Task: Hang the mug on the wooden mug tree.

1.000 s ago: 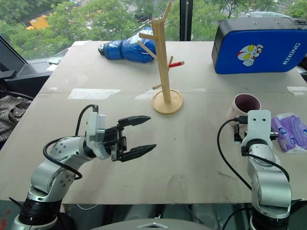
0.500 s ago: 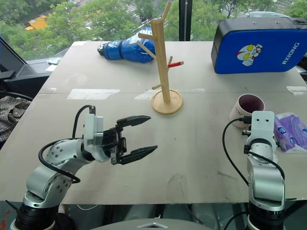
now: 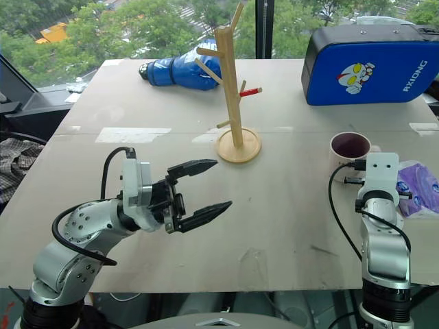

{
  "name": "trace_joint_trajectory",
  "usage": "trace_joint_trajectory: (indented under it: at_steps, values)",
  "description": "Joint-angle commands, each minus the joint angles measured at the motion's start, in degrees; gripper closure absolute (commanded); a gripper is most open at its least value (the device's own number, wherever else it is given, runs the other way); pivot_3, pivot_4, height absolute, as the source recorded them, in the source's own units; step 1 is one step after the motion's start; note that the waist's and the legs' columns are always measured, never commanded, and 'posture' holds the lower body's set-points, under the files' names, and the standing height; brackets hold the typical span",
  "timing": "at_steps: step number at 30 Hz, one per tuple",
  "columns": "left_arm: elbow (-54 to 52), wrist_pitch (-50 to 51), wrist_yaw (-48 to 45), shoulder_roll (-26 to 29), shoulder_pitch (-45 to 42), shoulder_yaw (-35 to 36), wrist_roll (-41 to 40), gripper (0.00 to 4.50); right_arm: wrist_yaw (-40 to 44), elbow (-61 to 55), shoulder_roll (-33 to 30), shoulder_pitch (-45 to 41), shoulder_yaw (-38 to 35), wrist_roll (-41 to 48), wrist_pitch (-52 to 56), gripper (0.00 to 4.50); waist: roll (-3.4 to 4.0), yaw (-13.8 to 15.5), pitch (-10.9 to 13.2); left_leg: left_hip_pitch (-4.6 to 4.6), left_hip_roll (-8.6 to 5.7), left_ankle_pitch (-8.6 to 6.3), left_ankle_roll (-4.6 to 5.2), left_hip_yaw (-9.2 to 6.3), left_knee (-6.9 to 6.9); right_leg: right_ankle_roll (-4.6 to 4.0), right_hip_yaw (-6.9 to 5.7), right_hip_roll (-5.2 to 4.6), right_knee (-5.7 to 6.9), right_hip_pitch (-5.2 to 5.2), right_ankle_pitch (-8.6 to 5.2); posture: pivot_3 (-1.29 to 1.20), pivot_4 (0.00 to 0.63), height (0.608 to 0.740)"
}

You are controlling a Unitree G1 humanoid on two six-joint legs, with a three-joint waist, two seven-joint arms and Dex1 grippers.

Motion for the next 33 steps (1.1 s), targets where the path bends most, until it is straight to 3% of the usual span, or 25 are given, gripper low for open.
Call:
trace_joint_trajectory:
  at_steps: [1, 7, 21, 27, 33]
  values:
    - [-0.1, -1.5, -0.3, 0.1, 0.1, 1.5, -0.8, 0.0, 4.6, 0.9, -2.9, -1.4, -2.2, 3.1, -9.2, 4.45, 0.01, 0.0, 0.0, 0.01, 0.0, 0.0, 0.0, 0.0, 0.0, 0.0, 0.01, 0.01, 0.02, 0.0, 0.0, 0.0, 0.15, 0.74]
    - [9.9, -3.7, -3.7, -0.2, -3.4, 3.7, -0.5, 0.0, 10.2, 5.6, -6.9, -5.4, -2.5, 6.8, -14.8, 4.45, 0.01, 0.1, 0.0, 0.02, 0.0, 0.0, 0.0, 0.03, 0.03, 0.0, -0.05, 0.03, 0.04, 0.0, 0.0, 0.0, 0.15, 0.74]
    - [11.3, -10.0, -6.8, -0.7, 3.7, 6.3, 0.9, 0.0, 15.8, 7.8, -10.3, -11.8, -2.1, 12.0, -16.0, 4.45, 0.02, 0.2, 0.0, -0.02, 0.02, -0.01, 0.01, 0.05, -0.02, 0.0, 0.1, -0.03, -0.02, -0.04, 0.0, 0.0, 0.15, 0.74]
    - [12.9, -11.9, -8.1, -0.8, 4.3, 6.0, 1.5, 0.0, 15.0, 4.5, -9.6, -9.9, -2.7, 13.2, -13.6, 4.45, 0.03, 0.2, 0.0, -0.02, 0.02, -0.01, 0.01, 0.05, -0.02, 0.0, 0.1, -0.03, -0.01, -0.04, 0.0, 0.0, 0.15, 0.74]
    - [14.5, -12.6, -9.6, -0.6, 3.8, 5.9, 1.3, 0.0, 10.9, -4.2, -5.3, -2.5, -4.3, 16.3, -8.0, 4.45, 0.02, 0.3, 0.0, -0.04, 0.02, -0.01, 0.01, 0.01, -0.04, 0.0, 0.08, -0.04, -0.03, -0.05, 0.0, 0.0, 0.15, 0.74]
